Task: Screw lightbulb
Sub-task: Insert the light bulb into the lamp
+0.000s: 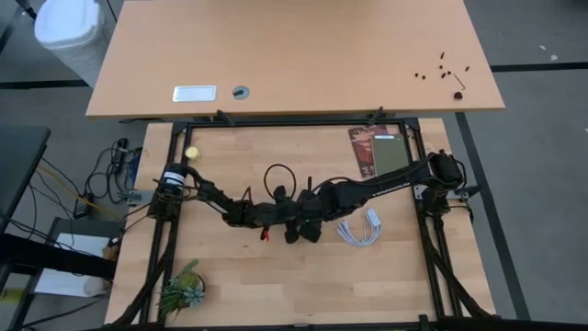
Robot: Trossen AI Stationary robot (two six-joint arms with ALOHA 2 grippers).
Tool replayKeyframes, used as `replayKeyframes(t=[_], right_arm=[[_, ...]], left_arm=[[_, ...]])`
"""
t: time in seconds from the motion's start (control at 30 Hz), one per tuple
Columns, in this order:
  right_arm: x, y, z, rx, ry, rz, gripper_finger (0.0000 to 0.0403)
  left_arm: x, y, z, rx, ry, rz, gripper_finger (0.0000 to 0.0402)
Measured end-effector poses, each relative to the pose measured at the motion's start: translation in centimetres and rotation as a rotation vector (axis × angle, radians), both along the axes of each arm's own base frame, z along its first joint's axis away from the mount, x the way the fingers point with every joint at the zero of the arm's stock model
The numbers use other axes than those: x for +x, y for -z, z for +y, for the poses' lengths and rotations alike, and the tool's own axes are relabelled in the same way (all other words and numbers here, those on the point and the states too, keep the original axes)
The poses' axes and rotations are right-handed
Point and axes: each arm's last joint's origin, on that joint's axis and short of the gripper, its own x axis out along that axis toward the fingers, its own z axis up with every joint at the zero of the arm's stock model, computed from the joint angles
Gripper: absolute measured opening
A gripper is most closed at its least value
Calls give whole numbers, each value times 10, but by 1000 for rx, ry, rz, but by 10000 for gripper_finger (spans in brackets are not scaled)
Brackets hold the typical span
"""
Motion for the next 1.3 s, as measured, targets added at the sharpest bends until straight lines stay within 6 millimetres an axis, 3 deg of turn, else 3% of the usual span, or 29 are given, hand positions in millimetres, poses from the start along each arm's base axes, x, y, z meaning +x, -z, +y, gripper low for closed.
replayKeyframes(t=[0.23,0.43,0.73,0.87,1.3], right_arm=[[-13,-10,0,-37,-176,84,310],[-19,-22,-8,-45,-446,111,340],[-16,-34,-17,-234,-816,144,351],[-13,-34,-22,-270,-859,132,349],[-11,-34,-24,-121,-797,73,353]], left_arm=[[0,0,0,9,2,3,184],[0,0,-1,51,30,15,184],[1,0,-2,66,106,19,184],[1,0,-3,72,129,24,184],[1,0,-3,72,127,20,184]])
